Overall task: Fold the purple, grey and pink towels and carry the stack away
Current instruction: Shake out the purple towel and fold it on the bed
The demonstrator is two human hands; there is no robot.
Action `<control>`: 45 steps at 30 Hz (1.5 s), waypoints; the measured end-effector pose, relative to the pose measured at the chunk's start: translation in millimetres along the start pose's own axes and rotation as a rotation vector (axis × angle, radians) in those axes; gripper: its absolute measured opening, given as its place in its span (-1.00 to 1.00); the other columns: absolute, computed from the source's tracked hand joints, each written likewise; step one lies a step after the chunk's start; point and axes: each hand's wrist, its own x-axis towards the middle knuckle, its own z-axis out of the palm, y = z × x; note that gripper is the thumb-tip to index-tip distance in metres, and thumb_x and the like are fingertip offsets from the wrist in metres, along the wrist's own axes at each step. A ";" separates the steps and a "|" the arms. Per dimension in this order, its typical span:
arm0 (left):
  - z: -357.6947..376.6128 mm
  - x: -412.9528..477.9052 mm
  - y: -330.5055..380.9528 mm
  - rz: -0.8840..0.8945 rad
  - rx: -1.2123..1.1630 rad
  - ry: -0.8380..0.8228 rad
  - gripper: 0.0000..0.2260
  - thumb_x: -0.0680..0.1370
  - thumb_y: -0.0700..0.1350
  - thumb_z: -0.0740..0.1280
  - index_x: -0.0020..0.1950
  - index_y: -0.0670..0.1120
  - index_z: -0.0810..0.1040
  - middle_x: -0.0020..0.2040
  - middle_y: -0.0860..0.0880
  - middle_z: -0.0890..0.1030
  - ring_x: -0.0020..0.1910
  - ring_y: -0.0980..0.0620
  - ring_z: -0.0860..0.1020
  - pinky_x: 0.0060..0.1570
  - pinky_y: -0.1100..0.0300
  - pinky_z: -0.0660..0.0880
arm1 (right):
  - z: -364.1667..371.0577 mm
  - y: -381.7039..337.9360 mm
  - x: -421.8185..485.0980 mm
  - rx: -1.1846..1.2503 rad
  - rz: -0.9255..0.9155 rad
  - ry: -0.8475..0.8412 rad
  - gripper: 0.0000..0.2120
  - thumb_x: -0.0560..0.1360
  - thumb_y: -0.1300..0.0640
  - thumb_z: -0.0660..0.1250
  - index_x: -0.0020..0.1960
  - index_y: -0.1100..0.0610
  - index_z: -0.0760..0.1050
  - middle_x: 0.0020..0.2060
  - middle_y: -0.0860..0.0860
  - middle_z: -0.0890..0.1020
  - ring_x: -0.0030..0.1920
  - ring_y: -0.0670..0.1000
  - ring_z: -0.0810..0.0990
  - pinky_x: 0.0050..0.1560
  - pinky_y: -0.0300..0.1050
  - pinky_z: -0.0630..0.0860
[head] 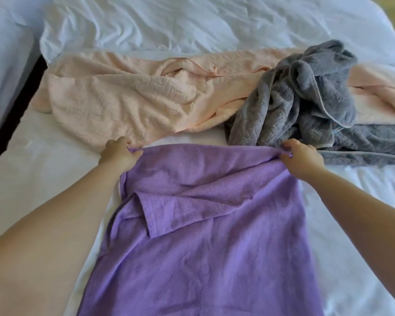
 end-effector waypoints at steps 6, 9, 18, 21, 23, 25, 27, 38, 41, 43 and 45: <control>-2.6 1.3 -3.6 0.076 -0.091 0.103 -0.77 0.51 -0.24 0.24 0.13 -0.17 0.57 0.13 -0.20 0.58 0.12 -0.23 0.51 0.06 0.07 0.43 | -6.1 8.1 3.1 -0.126 -0.009 0.133 -0.81 0.49 0.14 0.29 0.04 -0.03 0.61 0.03 0.08 0.53 0.07 0.22 0.51 -0.06 0.03 0.41; -17.4 4.7 -2.8 0.101 -0.168 0.159 -0.81 0.51 -0.21 0.26 0.03 -0.19 0.63 0.00 -0.15 0.64 0.02 -0.18 0.55 0.00 0.10 0.45 | -15.2 17.7 6.8 -0.048 0.123 0.099 -0.74 0.45 0.22 0.27 0.05 -0.01 0.60 0.07 0.14 0.59 0.02 0.24 0.56 -0.09 0.00 0.44; -64.5 21.5 -8.6 -0.247 -1.041 -0.047 -0.75 0.59 -0.27 0.16 0.06 -0.06 0.61 -0.11 0.01 0.62 -0.23 0.12 0.58 -0.30 0.25 0.51 | -28.7 10.7 11.9 0.065 0.134 0.117 -0.72 0.45 0.30 0.21 0.04 0.11 0.61 -0.04 0.25 0.62 -0.03 0.27 0.55 -0.07 0.01 0.47; -50.7 20.6 -7.9 -0.176 -0.956 -0.014 -0.75 0.58 -0.29 0.17 0.11 -0.05 0.56 -0.06 -0.07 0.63 -0.23 0.05 0.57 -0.25 0.19 0.52 | -24.2 8.2 18.1 0.072 0.123 0.131 -0.72 0.48 0.28 0.20 0.08 0.09 0.60 0.03 0.24 0.61 0.06 0.28 0.53 0.04 0.06 0.48; -30.3 18.9 -12.3 -0.037 -0.609 -0.021 -0.75 0.57 -0.27 0.20 0.20 -0.11 0.52 0.12 -0.18 0.59 -0.06 -0.09 0.57 -0.03 0.10 0.50 | -18.0 7.9 18.0 0.079 0.076 0.109 -0.72 0.50 0.27 0.23 0.15 0.10 0.56 0.11 0.23 0.57 0.11 0.28 0.52 0.11 0.07 0.46; -16.0 6.9 -18.4 0.067 -0.274 0.070 -0.72 0.54 -0.18 0.29 0.26 -0.09 0.51 0.25 -0.19 0.50 0.14 -0.18 0.52 0.15 0.07 0.44 | -12.6 10.1 12.6 0.124 0.010 0.111 -0.70 0.49 0.28 0.27 0.20 0.12 0.51 0.17 0.22 0.51 0.13 0.26 0.51 0.18 0.09 0.43; -10.4 -15.6 -19.8 0.221 -0.104 0.219 -0.75 0.49 -0.08 0.36 0.16 -0.02 0.57 0.20 -0.15 0.48 0.15 -0.19 0.50 0.15 0.00 0.45 | -10.1 12.7 3.0 0.164 -0.094 0.134 -0.72 0.45 0.36 0.27 0.12 0.15 0.53 0.11 0.19 0.50 0.05 0.23 0.53 0.13 0.09 0.45; 37.8 -139.9 -49.5 0.895 0.213 -0.185 -0.53 0.17 0.36 0.45 -0.05 0.13 0.58 0.09 0.11 0.48 0.12 0.06 0.42 0.20 0.05 0.32 | 7.7 26.1 -40.3 -0.102 -0.238 -0.053 -0.56 0.35 0.28 0.42 0.20 0.04 0.55 0.25 0.07 0.51 0.26 0.21 0.39 0.29 0.14 0.32; 43.2 -146.2 -47.6 0.986 0.241 -0.029 -0.80 0.31 0.05 0.51 -0.14 0.04 0.61 0.05 0.05 0.57 0.09 -0.05 0.53 0.14 -0.02 0.40 | 8.1 29.5 -40.9 -0.195 -0.246 -0.006 -0.47 0.34 0.17 0.49 0.28 0.00 0.48 0.28 0.05 0.45 0.30 0.20 0.34 0.30 0.15 0.25; 40.4 -140.8 -40.8 0.977 0.111 0.056 -0.94 0.43 -0.10 0.38 -0.15 -0.05 0.63 -0.06 0.03 0.63 -0.03 -0.08 0.59 0.03 0.02 0.47 | 7.6 33.2 -38.9 -0.233 -0.248 0.024 -0.45 0.35 0.12 0.49 0.31 0.00 0.45 0.29 0.05 0.45 0.30 0.21 0.34 0.29 0.17 0.26; 31.5 -126.3 -33.5 0.712 -0.150 0.088 -0.89 0.51 -0.16 0.29 -0.04 -0.12 0.60 -0.14 -0.01 0.61 -0.15 -0.08 0.56 -0.09 0.12 0.45 | 3.8 36.7 -33.2 -0.287 -0.249 0.038 -0.44 0.38 0.08 0.48 0.34 0.00 0.41 0.30 0.06 0.46 0.29 0.22 0.36 0.27 0.16 0.28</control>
